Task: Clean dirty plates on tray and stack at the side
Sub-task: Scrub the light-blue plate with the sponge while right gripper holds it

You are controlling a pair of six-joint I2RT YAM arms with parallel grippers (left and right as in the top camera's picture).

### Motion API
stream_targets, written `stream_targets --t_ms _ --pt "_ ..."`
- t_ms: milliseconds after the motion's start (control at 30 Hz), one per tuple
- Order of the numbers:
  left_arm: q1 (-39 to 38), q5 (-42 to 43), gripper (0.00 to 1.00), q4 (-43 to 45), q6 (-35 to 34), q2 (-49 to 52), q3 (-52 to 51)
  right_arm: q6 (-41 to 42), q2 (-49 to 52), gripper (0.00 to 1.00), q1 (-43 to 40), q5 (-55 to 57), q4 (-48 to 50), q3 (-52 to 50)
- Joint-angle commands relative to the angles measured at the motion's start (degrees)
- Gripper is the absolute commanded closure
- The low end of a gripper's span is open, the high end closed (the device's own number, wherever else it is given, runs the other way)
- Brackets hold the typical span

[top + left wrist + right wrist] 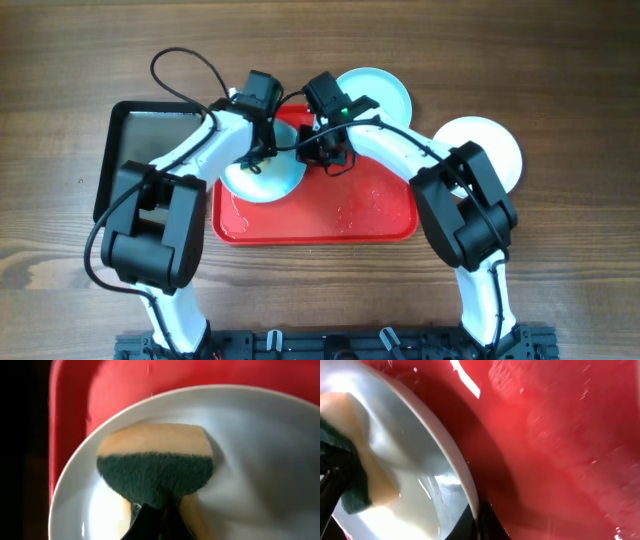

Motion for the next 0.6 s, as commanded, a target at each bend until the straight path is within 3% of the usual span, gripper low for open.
stream_targets --t_ms 0,133,300,400,567 --pt "0.4 26.3 0.96 -5.5 12.0 3.3 -3.4 -0.5 1.6 0.96 0.0 -0.7 0.3 0.3" --pt "0.3 41.0 0.96 -4.7 18.6 3.3 -3.4 -0.6 1.6 0.96 0.0 -1.2 0.1 0.3" --pt "0.4 43.0 0.96 2.3 16.4 3.3 -3.4 -0.6 1.6 0.96 0.0 -1.4 0.1 0.3" --pt "1.1 35.5 0.96 8.1 8.1 3.3 -3.4 -0.6 1.6 0.96 0.0 -1.4 0.0 0.3" --pt "2.7 4.8 0.96 10.7 -9.0 3.3 -3.4 -0.6 1.6 0.96 0.0 -1.3 0.0 0.3"
